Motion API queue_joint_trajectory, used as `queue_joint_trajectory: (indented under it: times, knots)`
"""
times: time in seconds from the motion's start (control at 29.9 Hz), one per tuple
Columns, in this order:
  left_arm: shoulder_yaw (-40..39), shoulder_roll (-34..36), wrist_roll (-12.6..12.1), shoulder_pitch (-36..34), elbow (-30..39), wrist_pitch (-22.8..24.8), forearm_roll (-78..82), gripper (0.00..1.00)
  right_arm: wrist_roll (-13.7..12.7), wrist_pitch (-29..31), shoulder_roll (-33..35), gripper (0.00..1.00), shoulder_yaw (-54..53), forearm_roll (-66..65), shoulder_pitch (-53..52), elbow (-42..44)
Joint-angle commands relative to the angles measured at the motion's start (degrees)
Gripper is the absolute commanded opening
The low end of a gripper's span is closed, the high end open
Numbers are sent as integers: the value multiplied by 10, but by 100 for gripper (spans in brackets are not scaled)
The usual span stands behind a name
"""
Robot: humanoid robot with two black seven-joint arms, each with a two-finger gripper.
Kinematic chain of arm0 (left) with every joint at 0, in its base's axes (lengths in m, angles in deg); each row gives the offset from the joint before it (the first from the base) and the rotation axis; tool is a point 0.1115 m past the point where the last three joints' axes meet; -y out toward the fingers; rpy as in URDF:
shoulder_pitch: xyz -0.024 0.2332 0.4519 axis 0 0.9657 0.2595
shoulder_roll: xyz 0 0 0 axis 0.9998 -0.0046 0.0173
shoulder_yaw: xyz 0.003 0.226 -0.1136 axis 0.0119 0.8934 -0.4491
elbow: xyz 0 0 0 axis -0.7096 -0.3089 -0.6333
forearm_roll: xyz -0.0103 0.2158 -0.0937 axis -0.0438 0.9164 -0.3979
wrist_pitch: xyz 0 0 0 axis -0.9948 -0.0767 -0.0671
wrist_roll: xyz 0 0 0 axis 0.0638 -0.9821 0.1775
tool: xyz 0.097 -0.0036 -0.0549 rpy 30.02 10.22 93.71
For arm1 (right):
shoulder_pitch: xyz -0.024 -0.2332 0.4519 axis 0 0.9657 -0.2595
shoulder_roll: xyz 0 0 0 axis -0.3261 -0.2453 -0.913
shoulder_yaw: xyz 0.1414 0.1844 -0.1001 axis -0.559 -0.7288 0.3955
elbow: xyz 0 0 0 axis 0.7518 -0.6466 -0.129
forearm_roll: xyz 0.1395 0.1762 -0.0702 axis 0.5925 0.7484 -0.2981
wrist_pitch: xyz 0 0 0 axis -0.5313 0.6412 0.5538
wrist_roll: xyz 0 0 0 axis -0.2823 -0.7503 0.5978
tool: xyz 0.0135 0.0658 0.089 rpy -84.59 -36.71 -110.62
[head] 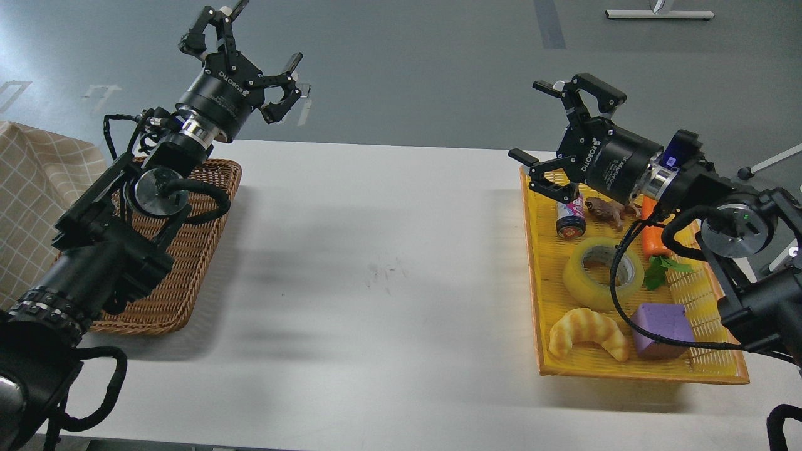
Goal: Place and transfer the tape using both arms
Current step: 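Move the right gripper down over the tray toward the tape roll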
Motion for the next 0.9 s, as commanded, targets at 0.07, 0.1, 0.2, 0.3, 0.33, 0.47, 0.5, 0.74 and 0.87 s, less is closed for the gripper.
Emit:
queue_joint_trajectory:
  times: [0.07, 0.1, 0.2, 0.3, 0.33, 0.47, 0.5, 0.74, 0.87]
  knots:
    - [0, -1, 0, 0, 0, 0, 0, 98, 3, 0, 38, 100, 7, -70, 0, -5]
    - [0, -2, 0, 0, 0, 0, 0, 98, 3, 0, 47, 100, 8, -95, 0, -11]
    - [-1, -1, 1, 0, 0, 0, 0, 98, 4, 0, 69, 100, 8, -177, -1, -34]
    - [-1, 0, 0, 0, 0, 0, 0, 98, 6, 0, 84, 100, 8, -249, 1, -62]
    - [-1, 0, 0, 0, 0, 0, 0, 98, 6, 0, 89, 100, 8, -267, 2, -71]
    - [-2, 0, 0, 1, 0, 0, 0, 98, 6, 0, 117, 100, 9, -368, 9, -113]
    - [-3, 0, 0, 1, 0, 0, 0, 98, 6, 0, 125, 100, 13, -399, 15, -120]
    - [-3, 0, 0, 15, -1, 0, 0, 98, 6, 0, 195, 100, 61, -546, 48, -160]
    - [-6, 2, -2, 14, -1, 0, 0, 98, 5, 0, 241, 100, 100, -553, 50, -164]
